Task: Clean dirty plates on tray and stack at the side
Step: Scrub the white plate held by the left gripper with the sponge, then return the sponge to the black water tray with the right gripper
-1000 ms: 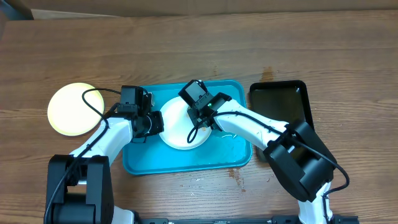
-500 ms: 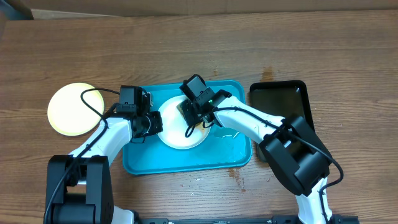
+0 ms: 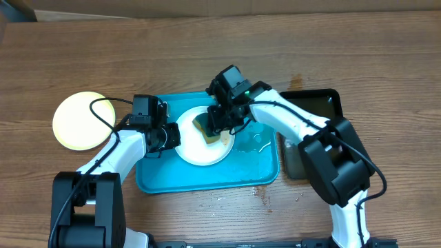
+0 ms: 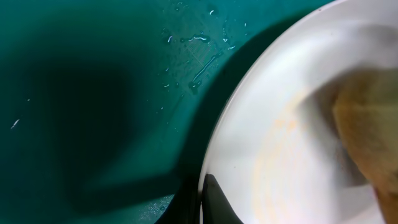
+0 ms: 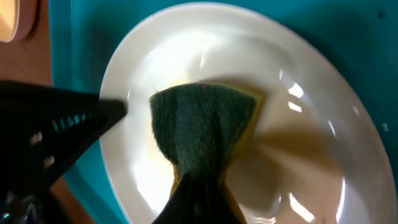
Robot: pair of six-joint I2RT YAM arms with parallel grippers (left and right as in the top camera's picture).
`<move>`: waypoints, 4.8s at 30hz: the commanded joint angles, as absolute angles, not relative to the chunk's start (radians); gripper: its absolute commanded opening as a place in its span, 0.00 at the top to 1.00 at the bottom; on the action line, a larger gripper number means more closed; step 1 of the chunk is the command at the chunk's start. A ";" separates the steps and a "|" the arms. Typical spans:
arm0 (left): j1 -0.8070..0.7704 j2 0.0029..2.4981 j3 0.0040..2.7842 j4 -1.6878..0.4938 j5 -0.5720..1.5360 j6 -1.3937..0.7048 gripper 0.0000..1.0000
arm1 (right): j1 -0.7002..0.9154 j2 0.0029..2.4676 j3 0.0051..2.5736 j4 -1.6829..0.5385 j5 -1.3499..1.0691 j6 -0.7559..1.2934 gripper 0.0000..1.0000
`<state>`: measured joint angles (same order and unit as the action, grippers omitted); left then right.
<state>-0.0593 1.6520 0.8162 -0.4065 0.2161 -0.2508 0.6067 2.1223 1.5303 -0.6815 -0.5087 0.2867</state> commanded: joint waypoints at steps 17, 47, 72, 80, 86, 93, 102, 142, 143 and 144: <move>-0.066 1.667 0.807 -0.410 0.230 -0.239 0.96 | 0.608 1.991 1.446 -0.703 -0.307 0.520 0.96; -0.066 1.667 0.807 -0.410 0.229 -0.239 0.96 | 0.690 1.991 1.150 -0.190 -0.388 0.778 0.96; -0.066 1.667 0.807 -0.411 0.229 -0.239 0.96 | 0.657 1.867 1.149 -0.132 -0.617 0.685 0.96; -0.066 1.667 0.807 -0.412 0.230 -0.239 0.96 | 0.612 1.958 1.149 -0.066 -0.744 0.737 0.96; -0.066 1.667 0.807 -0.413 0.229 -0.239 0.96 | 0.585 2.037 1.149 0.014 -0.828 0.738 0.96; -0.066 1.667 0.807 -0.415 0.229 -0.239 0.96 | 0.583 2.088 1.149 0.052 -0.817 0.736 0.96; -0.066 1.667 0.807 -0.416 0.229 -0.239 0.96 | 0.541 2.088 1.149 -0.010 -0.740 0.730 0.96; -0.066 1.667 0.807 -0.411 0.229 -0.239 0.96 | 0.131 1.686 1.029 -0.870 -0.054 0.317 0.96; -0.066 1.667 0.807 -0.411 0.229 -0.239 0.96 | 0.131 1.687 1.013 -0.854 -0.037 0.317 0.96; -0.066 1.667 0.807 -0.411 0.229 -0.239 0.96 | 0.131 1.687 0.999 -0.840 -0.020 0.317 0.96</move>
<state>-0.0593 1.6520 0.8162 -0.4103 0.2321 -0.2512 0.1268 1.6974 1.0294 -0.8661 -0.1532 0.3344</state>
